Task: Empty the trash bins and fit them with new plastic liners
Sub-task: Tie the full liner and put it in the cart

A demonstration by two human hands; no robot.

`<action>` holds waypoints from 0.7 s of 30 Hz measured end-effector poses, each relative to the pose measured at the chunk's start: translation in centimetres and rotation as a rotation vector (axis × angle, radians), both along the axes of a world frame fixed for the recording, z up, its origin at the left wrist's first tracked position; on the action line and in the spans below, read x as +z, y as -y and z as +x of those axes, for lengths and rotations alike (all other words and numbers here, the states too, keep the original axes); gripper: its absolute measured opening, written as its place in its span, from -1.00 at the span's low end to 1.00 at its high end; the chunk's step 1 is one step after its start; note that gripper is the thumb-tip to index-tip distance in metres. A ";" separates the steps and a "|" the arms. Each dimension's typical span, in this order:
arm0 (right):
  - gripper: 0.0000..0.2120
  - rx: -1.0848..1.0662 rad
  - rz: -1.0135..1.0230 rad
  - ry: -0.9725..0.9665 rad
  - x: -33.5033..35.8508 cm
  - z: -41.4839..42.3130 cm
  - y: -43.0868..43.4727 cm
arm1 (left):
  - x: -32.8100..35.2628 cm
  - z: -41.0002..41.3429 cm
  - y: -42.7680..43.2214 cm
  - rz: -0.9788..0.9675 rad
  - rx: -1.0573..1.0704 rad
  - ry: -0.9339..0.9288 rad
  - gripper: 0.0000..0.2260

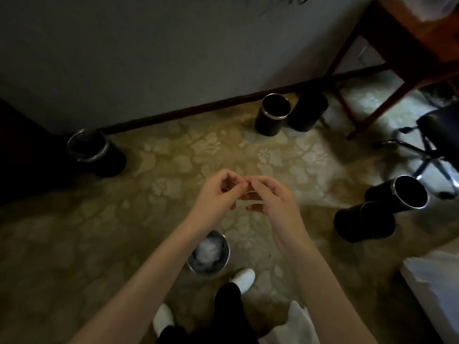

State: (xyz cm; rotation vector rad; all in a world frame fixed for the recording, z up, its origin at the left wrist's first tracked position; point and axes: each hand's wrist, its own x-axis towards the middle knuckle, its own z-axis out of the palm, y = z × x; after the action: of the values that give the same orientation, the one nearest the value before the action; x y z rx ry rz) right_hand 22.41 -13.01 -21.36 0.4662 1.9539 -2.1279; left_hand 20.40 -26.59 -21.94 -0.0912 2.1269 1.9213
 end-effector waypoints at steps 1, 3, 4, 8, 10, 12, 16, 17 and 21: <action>-0.83 0.012 0.004 0.008 -1.0 0.8 1.1 | -1.0 1.2 1.0 0.012 0.027 0.020 -0.88; -0.86 0.011 0.003 0.015 -3.2 3.1 3.5 | -3.2 3.8 3.1 0.031 0.065 0.054 -0.86; -0.87 0.008 0.000 0.015 -4.4 4.4 4.7 | -4.4 5.0 4.1 0.033 0.079 0.063 -0.86; -0.88 0.065 0.018 0.040 -9.3 9.6 8.5 | -8.9 10.9 8.1 0.034 0.128 0.103 -0.89; -0.88 0.109 0.031 0.051 -11.7 11.8 9.9 | -11.3 13.7 9.7 0.019 0.145 0.115 -0.89; -0.87 0.158 0.036 0.065 -14.1 13.8 10.9 | -13.8 16.3 10.8 0.021 0.174 0.124 -0.88; -0.86 0.194 -0.009 0.032 -18.9 16.4 11.0 | -19.0 19.7 11.0 0.018 0.245 0.083 -0.87; -0.85 0.208 -0.011 0.000 -20.0 16.7 10.8 | -20.1 20.4 10.6 0.026 0.273 0.061 -0.87; -0.85 0.234 0.006 -0.052 -24.5 20.3 7.7 | -24.7 24.3 7.8 0.075 0.327 0.012 -0.92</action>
State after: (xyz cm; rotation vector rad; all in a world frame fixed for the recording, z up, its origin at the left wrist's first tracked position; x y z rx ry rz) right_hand 42.76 -20.76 -45.83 0.1738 1.9359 -2.0066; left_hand 44.70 -34.36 -46.67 -0.4606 2.1360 2.1671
